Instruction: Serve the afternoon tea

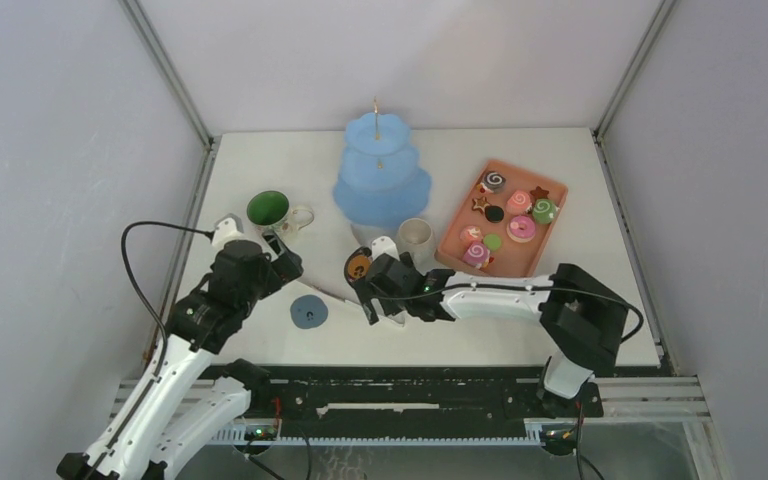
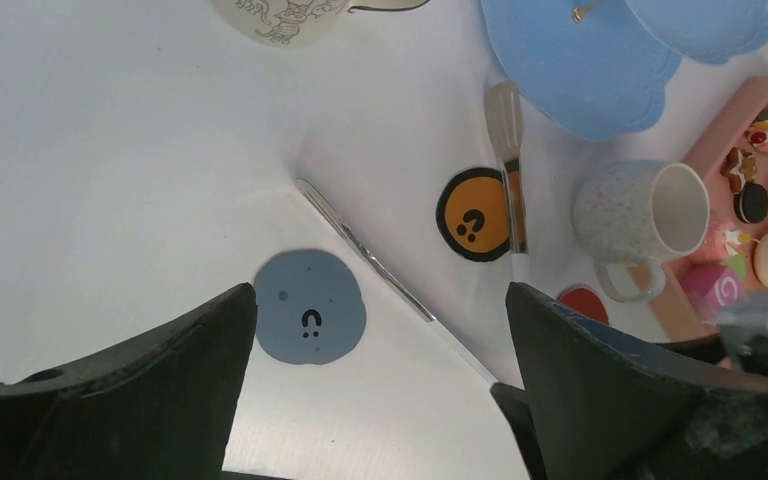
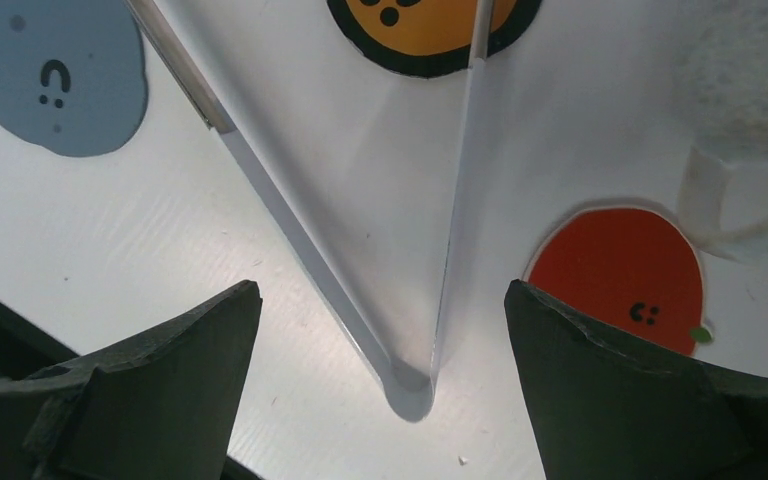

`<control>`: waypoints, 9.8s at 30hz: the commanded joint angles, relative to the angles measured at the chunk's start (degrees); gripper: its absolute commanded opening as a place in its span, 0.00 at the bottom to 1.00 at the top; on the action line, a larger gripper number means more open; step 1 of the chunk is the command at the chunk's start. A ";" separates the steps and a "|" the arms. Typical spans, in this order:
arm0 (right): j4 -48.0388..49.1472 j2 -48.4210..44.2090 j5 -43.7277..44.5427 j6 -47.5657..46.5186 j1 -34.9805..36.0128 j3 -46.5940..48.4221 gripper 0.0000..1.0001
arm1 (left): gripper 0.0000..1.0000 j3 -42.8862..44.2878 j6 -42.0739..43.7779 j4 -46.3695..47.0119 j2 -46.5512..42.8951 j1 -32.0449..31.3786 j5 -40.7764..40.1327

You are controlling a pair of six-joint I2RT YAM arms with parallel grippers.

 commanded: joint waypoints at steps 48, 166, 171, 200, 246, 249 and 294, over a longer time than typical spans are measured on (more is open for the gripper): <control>18.78 9.12 6.99 -12.90 2.03 -0.72 0.36 | 0.99 1.78 1.42 2.23 0.01 0.32 2.36; -52.79 -37.65 -7.35 2.16 -39.39 4.29 0.00 | 0.99 9.28 11.69 10.84 12.51 1.13 16.22; -54.38 -40.65 -8.52 5.12 -38.39 4.28 0.00 | 0.99 9.48 12.14 10.78 12.85 1.11 16.59; -20.74 -24.24 12.06 -10.72 14.17 0.98 0.00 | 0.99 9.92 11.90 6.60 9.58 1.39 9.97; 28.23 -1.85 -0.37 -13.78 3.33 -7.00 0.87 | 0.99 10.08 6.93 3.03 4.38 2.57 3.79; 30.15 -1.64 -1.94 -14.94 3.33 -7.91 0.90 | 0.99 9.93 6.79 2.77 3.92 2.62 3.07; 25.09 11.82 -2.85 -18.11 3.22 0.27 0.20 | 0.99 8.73 4.75 2.42 1.75 2.58 1.32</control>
